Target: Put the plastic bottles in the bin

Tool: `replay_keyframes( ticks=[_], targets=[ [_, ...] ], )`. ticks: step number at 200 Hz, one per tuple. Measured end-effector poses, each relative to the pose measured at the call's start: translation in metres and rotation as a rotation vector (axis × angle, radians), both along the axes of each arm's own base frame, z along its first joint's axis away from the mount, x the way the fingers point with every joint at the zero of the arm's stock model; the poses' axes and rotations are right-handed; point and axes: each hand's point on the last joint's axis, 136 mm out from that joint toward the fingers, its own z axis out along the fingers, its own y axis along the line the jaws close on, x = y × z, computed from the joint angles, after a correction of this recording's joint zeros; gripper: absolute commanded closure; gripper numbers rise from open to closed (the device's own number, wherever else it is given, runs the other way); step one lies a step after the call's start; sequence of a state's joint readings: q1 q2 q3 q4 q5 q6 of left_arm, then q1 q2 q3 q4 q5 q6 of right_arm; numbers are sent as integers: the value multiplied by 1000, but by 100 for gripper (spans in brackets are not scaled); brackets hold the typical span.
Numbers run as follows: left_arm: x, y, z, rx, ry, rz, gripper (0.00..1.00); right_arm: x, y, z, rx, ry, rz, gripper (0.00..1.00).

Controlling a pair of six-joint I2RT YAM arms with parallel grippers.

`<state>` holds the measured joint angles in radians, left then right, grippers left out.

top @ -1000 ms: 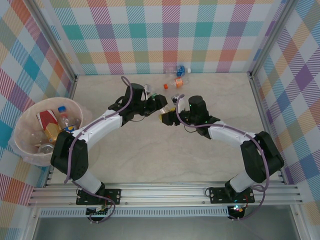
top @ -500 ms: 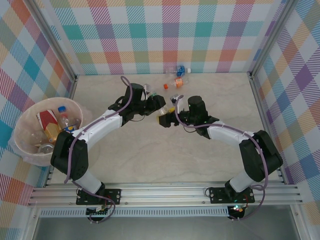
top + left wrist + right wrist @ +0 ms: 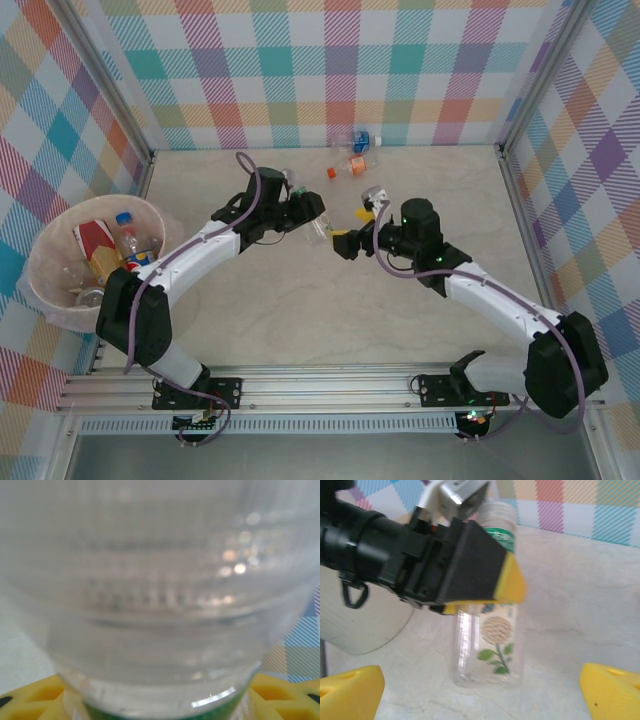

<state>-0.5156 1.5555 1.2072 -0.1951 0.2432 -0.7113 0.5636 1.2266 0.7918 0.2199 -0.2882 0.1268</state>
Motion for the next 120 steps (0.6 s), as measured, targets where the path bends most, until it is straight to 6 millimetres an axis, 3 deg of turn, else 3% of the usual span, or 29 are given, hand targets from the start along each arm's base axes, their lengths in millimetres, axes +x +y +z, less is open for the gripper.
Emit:
replay_keyframes(
  ticks=[40, 120],
  targets=[
    [-7, 19, 14, 70, -30, 30, 45, 14, -21, -8, 10, -18, -158, 0],
    [-30, 55, 86, 150, -179, 67, 44, 38, -48, 8, 60, -100, -370, 0]
  ],
)
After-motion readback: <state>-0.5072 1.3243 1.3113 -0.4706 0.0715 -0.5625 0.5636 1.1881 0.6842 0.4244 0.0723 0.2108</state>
